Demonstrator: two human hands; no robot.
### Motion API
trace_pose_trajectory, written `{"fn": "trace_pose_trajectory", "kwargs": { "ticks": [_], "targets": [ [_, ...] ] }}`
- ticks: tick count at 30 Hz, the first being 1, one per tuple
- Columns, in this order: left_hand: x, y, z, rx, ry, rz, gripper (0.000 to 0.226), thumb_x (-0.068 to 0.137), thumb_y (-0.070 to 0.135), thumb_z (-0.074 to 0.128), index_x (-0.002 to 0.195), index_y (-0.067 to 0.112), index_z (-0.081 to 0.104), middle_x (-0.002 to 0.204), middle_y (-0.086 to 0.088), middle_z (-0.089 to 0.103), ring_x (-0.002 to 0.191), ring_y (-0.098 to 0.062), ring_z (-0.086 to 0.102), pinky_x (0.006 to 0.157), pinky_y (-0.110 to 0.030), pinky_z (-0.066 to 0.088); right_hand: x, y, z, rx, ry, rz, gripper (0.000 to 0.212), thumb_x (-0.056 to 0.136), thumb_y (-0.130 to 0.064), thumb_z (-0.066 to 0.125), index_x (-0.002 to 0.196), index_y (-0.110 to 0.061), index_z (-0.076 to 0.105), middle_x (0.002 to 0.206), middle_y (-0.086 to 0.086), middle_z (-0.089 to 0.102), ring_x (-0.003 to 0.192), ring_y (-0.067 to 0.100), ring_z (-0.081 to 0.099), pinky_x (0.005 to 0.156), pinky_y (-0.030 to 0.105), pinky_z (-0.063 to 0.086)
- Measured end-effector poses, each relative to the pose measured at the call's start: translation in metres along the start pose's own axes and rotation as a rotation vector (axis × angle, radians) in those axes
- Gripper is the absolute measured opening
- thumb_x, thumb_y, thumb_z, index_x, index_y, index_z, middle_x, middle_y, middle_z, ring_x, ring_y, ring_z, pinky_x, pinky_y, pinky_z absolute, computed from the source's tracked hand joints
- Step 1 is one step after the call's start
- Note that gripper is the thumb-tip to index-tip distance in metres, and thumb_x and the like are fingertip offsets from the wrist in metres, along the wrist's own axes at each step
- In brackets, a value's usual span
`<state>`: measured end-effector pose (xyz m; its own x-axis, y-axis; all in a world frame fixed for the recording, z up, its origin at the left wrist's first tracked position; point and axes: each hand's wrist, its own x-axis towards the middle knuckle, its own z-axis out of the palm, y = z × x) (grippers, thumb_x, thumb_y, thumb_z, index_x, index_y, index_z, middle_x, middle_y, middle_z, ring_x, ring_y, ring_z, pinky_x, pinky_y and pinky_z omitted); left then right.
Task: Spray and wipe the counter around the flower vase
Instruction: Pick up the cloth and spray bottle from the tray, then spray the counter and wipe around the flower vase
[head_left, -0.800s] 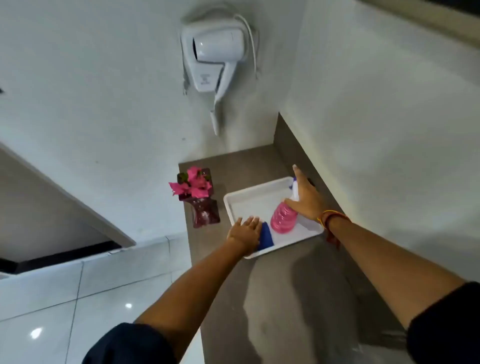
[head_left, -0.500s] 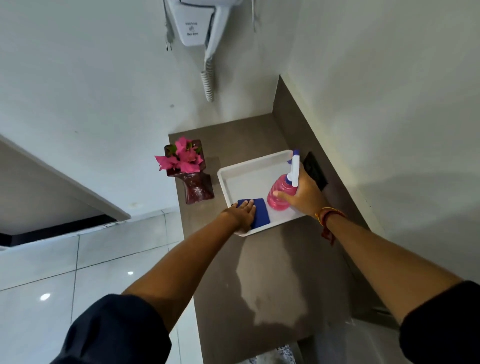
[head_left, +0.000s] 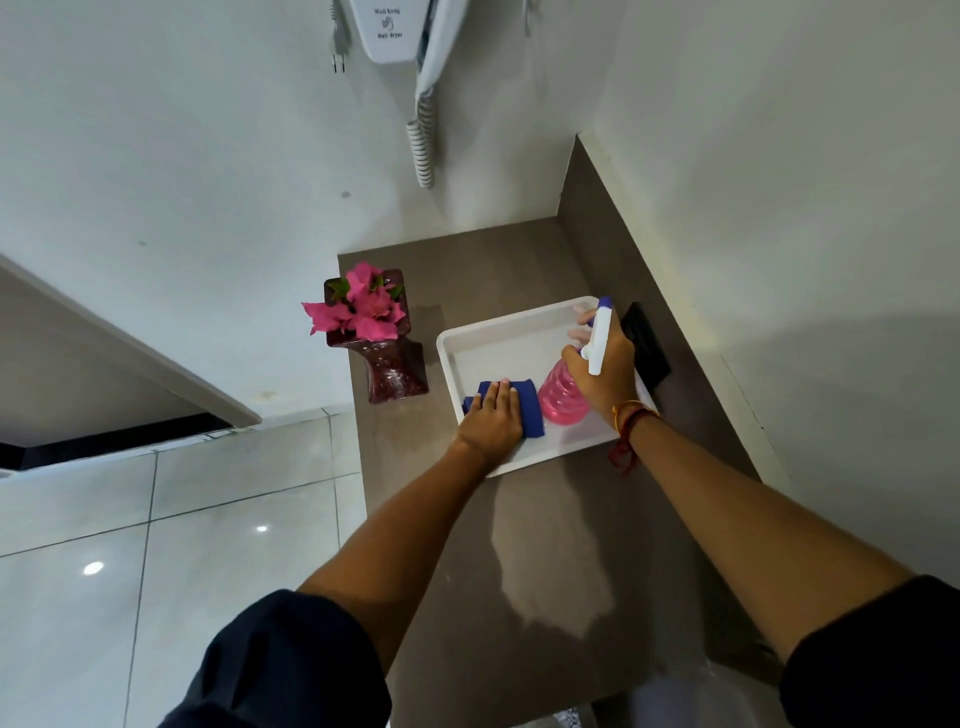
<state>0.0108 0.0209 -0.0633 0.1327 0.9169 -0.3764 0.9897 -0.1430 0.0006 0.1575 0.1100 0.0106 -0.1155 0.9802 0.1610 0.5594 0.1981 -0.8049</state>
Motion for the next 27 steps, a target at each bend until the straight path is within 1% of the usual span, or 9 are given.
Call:
{"fn": "trace_pose_trajectory", "kwargs": {
  "ticks": [5, 9, 11, 15, 18, 20, 22, 24, 27],
  "targets": [
    [-0.008, 0.001, -0.009, 0.001, 0.149, 0.01, 0.062, 0.106, 0.017, 0.048, 0.154, -0.007, 0.017, 0.161, -0.029, 0.023, 0.15, -0.044, 0.023, 0.121, -0.056, 0.027, -0.001, -0.019, 0.002, 0.021, 0.026, -0.023, 0.03, 0.086, -0.003, 0.07, 0.114, 0.003, 0.061, 0.106, 0.021, 0.071, 0.09, 0.03, 0.072, 0.081, 0.034, 0.062],
    [-0.03, -0.02, -0.034, 0.031, 0.343, 0.013, 0.058, 0.107, 0.008, 0.042, 0.153, -0.01, 0.014, 0.16, -0.033, 0.018, 0.15, -0.046, 0.019, 0.123, -0.056, 0.023, -0.004, -0.054, -0.002, -0.014, 0.024, -0.094, 0.016, 0.085, 0.0, 0.068, 0.1, 0.004, 0.064, 0.094, 0.02, 0.071, 0.08, 0.018, 0.065, 0.068, 0.008, 0.049],
    [-0.05, -0.034, -0.049, 0.028, 0.439, 0.007, 0.057, 0.104, 0.003, 0.045, 0.152, -0.012, 0.018, 0.158, -0.035, 0.022, 0.149, -0.047, 0.022, 0.122, -0.056, 0.026, -0.009, -0.076, -0.003, -0.005, 0.01, -0.132, 0.012, 0.085, -0.001, 0.069, 0.095, 0.003, 0.064, 0.088, 0.018, 0.071, 0.076, 0.014, 0.062, 0.064, 0.003, 0.042],
    [-0.1, -0.062, -0.061, 0.038, 0.497, -0.08, 0.055, 0.105, 0.004, 0.043, 0.153, -0.01, 0.018, 0.16, -0.031, 0.022, 0.15, -0.044, 0.022, 0.124, -0.05, 0.024, -0.032, -0.117, 0.01, 0.051, -0.077, -0.181, 0.008, 0.084, -0.004, 0.068, 0.089, 0.002, 0.067, 0.081, 0.017, 0.071, 0.072, 0.023, 0.068, 0.064, 0.025, 0.058],
    [-0.142, -0.082, -0.053, 0.002, 0.447, -0.221, 0.056, 0.106, 0.004, 0.039, 0.155, -0.006, 0.014, 0.162, -0.028, 0.019, 0.152, -0.04, 0.02, 0.124, -0.046, 0.025, -0.066, -0.142, 0.034, 0.071, -0.116, -0.159, 0.006, 0.082, -0.005, 0.066, 0.078, -0.002, 0.067, 0.071, 0.013, 0.068, 0.067, 0.027, 0.066, 0.058, 0.032, 0.054],
    [-0.172, -0.093, -0.04, -0.046, 0.443, -0.322, 0.057, 0.104, 0.004, 0.045, 0.154, -0.003, 0.02, 0.159, -0.026, 0.028, 0.148, -0.038, 0.031, 0.12, -0.043, 0.035, -0.096, -0.151, 0.054, 0.096, -0.202, -0.079, 0.009, 0.08, -0.004, 0.063, 0.072, -0.001, 0.067, 0.069, 0.013, 0.069, 0.066, 0.031, 0.067, 0.058, 0.034, 0.054],
    [-0.195, -0.1, -0.028, -0.077, 0.431, -0.366, 0.057, 0.101, 0.007, 0.053, 0.151, -0.002, 0.027, 0.155, -0.023, 0.035, 0.142, -0.035, 0.041, 0.114, -0.041, 0.044, -0.123, -0.152, 0.073, 0.143, -0.324, 0.04, 0.013, 0.079, -0.001, 0.061, 0.072, 0.007, 0.068, 0.071, 0.026, 0.07, 0.067, 0.04, 0.069, 0.058, 0.046, 0.06],
    [-0.211, -0.106, -0.019, -0.076, 0.411, -0.384, 0.057, 0.099, 0.008, 0.057, 0.149, -0.001, 0.031, 0.154, -0.023, 0.038, 0.14, -0.035, 0.043, 0.113, -0.04, 0.045, -0.147, -0.152, 0.085, 0.173, -0.4, 0.124, 0.012, 0.077, 0.002, 0.06, 0.073, 0.01, 0.067, 0.073, 0.032, 0.069, 0.07, 0.044, 0.07, 0.059, 0.054, 0.06],
    [-0.225, -0.106, -0.014, -0.073, 0.381, -0.417, 0.061, 0.097, 0.008, 0.063, 0.149, -0.001, 0.032, 0.154, -0.024, 0.039, 0.143, -0.035, 0.042, 0.115, -0.041, 0.043, -0.165, -0.151, 0.097, 0.162, -0.442, 0.167, 0.009, 0.078, 0.001, 0.062, 0.079, 0.009, 0.066, 0.076, 0.029, 0.07, 0.071, 0.041, 0.071, 0.062, 0.054, 0.062]
  ]
}}
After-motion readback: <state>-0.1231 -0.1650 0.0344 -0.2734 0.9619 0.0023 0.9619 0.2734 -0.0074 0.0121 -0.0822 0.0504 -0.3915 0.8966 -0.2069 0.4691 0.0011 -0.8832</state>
